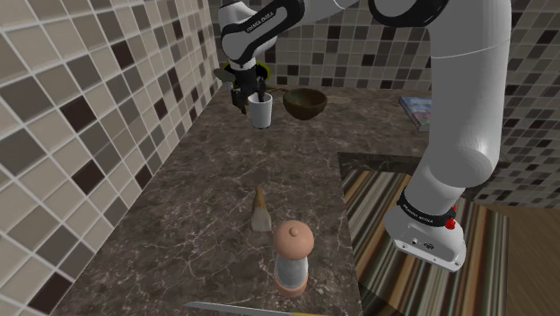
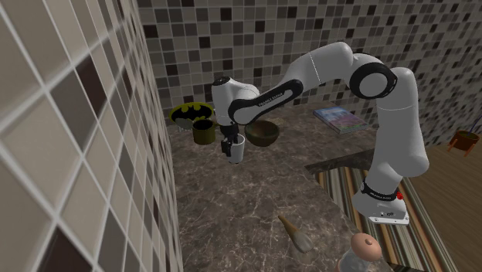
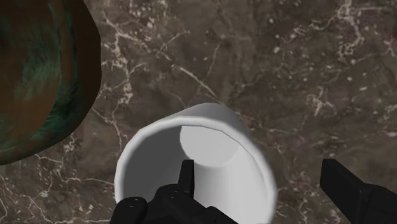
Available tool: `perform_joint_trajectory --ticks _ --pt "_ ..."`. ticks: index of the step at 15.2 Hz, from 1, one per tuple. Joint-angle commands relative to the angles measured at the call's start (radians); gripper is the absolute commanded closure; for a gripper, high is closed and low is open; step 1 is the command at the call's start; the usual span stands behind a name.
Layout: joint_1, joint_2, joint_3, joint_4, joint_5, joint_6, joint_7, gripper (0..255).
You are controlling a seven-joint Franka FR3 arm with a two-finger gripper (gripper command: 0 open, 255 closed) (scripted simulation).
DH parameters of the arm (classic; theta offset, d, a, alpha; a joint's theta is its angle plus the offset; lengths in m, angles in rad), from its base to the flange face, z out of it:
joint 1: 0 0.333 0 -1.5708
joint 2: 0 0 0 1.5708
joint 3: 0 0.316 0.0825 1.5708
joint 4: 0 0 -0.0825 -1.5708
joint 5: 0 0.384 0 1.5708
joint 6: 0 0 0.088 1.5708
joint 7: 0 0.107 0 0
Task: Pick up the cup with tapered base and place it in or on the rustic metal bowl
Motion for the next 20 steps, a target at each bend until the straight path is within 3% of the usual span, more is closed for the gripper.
perform_joint_trajectory --ticks 1,7,8,20 --pt "0.000 0.003 0.000 -0.002 0.000 0.005 0.001 0" --pt "0.000 0.003 0.000 -0.002 0.000 0.005 0.001 0" --pt "0.000 0.003 0.000 -0.002 0.000 0.005 0.001 255" --pt "0.000 -0.012 0.001 0.017 0.002 -0.029 -0.003 255"
